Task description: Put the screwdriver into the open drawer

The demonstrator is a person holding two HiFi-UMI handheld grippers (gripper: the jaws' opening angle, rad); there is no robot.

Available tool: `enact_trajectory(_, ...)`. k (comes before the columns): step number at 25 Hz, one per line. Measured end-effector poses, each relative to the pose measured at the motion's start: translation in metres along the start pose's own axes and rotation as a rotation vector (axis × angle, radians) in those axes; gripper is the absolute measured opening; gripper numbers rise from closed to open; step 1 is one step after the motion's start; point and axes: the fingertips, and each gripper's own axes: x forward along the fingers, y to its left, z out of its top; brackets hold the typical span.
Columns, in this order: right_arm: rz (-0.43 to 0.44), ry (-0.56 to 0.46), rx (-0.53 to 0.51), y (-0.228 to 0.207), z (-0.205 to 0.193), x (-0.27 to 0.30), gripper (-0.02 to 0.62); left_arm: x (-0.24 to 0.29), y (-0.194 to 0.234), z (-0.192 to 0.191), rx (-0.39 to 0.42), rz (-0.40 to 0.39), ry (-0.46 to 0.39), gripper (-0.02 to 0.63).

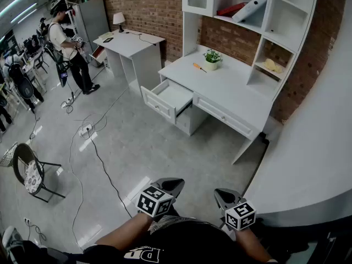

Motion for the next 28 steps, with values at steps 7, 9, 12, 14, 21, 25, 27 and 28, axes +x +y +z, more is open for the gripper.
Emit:
enact_trajectory(7,0.001,-0.006,0.008,-0.003,-0.001,0.001,0.003,0.002,-0.002,0.004,0.006,0.000,-0.008,0.018)
enact_trajectory(9,0.001,-0.009,0.009,-0.006,0.000,0.001,0.003,0.003,-0.003,0.006,0.012,0.003,-0.010,0.018)
enact_trajectory(12,0.003,-0.019,0.012,-0.007,0.000,0.000,0.003,0.003,-0.005,0.006,0.014,0.003,-0.008,0.018)
enact_trajectory(14,0.017,-0.036,0.021,-0.006,0.001,0.000,0.003,0.003,-0.004,0.004,0.019,0.008,-0.007,0.018)
enact_trajectory(21,0.043,-0.044,0.018,-0.004,-0.001,0.003,0.005,0.009,-0.004,0.001,0.011,0.015,0.003,0.018)
enact_trajectory(25,0.056,-0.047,0.030,-0.008,-0.001,0.005,0.005,0.012,-0.002,0.002,0.017,0.019,0.010,0.018)
enact_trajectory(27,0.061,-0.055,0.033,-0.007,0.000,0.008,0.005,0.012,0.000,0.000,0.017,0.021,0.018,0.018)
enact_trajectory(28,0.065,-0.056,0.035,-0.007,0.000,0.009,0.005,0.013,0.001,-0.002,0.014,0.022,0.022,0.018)
